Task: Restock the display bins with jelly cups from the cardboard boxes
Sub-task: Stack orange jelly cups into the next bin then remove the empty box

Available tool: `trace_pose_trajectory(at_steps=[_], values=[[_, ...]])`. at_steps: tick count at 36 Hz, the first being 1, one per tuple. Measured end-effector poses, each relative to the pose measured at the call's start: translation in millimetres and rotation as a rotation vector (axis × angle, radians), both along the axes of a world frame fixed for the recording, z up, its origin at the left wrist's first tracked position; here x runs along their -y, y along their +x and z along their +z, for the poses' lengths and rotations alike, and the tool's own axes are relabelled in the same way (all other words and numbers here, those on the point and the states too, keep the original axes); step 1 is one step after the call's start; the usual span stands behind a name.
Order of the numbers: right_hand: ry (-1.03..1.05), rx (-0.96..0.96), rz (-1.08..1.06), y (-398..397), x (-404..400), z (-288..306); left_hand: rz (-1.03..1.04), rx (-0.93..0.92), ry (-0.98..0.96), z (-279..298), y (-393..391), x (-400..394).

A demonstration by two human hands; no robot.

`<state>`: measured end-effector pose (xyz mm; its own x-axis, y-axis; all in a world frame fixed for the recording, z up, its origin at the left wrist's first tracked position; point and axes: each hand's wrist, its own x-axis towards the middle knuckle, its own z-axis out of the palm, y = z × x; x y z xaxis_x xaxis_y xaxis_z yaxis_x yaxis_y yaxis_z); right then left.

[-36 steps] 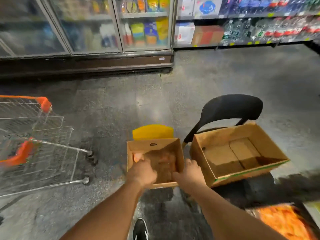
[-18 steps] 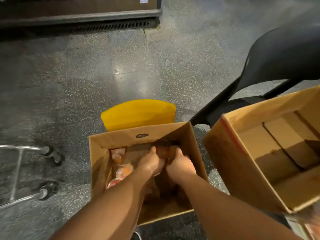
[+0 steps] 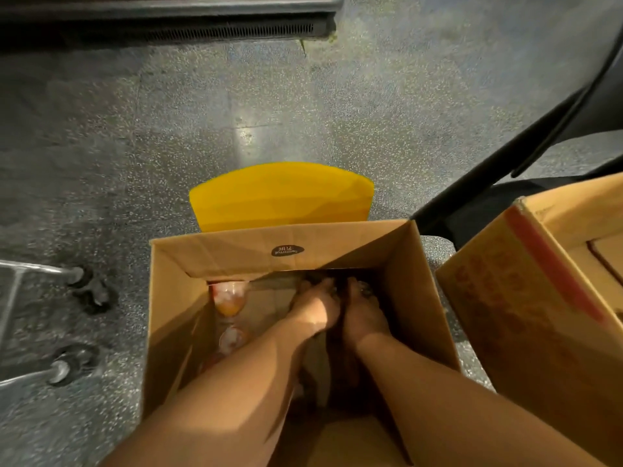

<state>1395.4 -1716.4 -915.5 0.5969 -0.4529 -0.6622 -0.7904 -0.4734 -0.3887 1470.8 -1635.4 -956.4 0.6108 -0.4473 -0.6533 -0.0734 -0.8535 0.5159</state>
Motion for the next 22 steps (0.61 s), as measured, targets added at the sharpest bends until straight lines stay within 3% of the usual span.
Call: trace_pose_trajectory(at_steps=[3,11,14,17,22], values=[[-0.047,0.038,0.014,1,0,3,0.005,-0.058,-0.113,11,1,-11],[-0.005,0.033,0.011,9,-15,52,0.101,-0.167,-0.081,34,2,-40],[0.066,0.040,-0.021,2,-23,78,0.073,-0.224,-0.090,71,1,-54],[0.084,-0.005,-0.061,-6,-29,109,-0.067,-0.189,-0.033,115,-2,-64],[0.110,0.015,-0.105,-19,-39,170,-0.274,0.032,0.040,180,-23,-74]])
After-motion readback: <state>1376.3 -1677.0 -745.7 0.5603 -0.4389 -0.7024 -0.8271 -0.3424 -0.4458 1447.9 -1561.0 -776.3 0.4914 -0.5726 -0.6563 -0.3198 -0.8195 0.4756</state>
